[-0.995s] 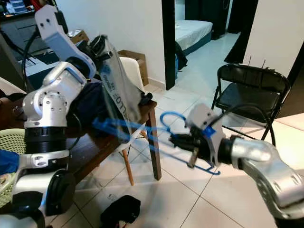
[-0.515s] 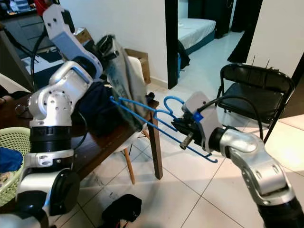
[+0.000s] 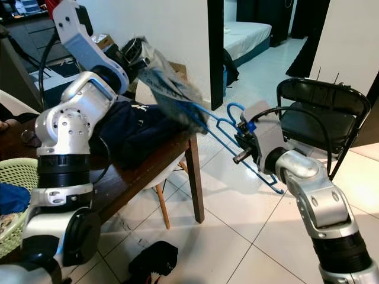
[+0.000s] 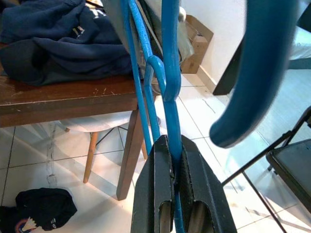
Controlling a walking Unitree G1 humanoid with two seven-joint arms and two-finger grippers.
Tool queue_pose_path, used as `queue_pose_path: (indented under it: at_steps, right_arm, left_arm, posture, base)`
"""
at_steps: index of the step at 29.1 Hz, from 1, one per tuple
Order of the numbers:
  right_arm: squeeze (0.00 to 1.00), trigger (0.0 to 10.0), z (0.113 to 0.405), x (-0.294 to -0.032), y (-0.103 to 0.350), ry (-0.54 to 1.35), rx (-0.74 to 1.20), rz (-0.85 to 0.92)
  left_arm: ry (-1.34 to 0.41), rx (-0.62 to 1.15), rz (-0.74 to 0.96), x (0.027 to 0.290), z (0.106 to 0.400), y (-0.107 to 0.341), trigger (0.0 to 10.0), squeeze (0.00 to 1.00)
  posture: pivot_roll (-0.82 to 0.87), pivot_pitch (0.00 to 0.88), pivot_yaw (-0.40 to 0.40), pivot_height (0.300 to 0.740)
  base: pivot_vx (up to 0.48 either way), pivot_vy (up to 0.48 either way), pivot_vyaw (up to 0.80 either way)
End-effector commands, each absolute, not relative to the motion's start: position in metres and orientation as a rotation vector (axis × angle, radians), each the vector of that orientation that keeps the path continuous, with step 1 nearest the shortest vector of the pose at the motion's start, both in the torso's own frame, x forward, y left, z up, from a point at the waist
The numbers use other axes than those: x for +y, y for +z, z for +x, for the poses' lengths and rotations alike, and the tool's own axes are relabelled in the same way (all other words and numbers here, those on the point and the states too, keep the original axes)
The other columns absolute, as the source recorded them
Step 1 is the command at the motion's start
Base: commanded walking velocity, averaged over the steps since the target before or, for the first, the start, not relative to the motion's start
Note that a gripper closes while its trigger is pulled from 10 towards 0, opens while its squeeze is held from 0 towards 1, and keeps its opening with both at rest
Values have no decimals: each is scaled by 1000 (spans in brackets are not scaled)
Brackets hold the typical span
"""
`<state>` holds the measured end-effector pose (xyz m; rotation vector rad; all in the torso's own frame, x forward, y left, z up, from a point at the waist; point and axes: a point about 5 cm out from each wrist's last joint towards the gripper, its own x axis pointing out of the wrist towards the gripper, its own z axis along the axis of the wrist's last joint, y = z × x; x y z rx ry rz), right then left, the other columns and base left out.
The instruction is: Hang hanger
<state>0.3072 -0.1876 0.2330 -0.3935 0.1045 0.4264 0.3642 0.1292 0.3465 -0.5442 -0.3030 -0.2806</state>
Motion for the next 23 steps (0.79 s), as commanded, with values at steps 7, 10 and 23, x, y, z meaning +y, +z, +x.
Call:
queue_pose_path:
  at_steps: [7,10,23]
  right_arm:
    - [0,10000,305,-184,240,461,68,-367]
    - [0,10000,304,-181,241,491,54,-363]
    - [0,10000,282,-175,249,699,7,-366]
  left_arm:
    - [-303,-303,-555,125,363,350,10000,0]
    - [-303,-302,-553,125,363,350,10000,0]
    - [-300,-298,-544,126,363,349,10000,0]
  posture:
    - [30,13,108,735]
    - [30,13,108,735]
    - [27,12,111,735]
  base:
    - [0,0,0]
    - [0,0,0]
    - [0,0,0]
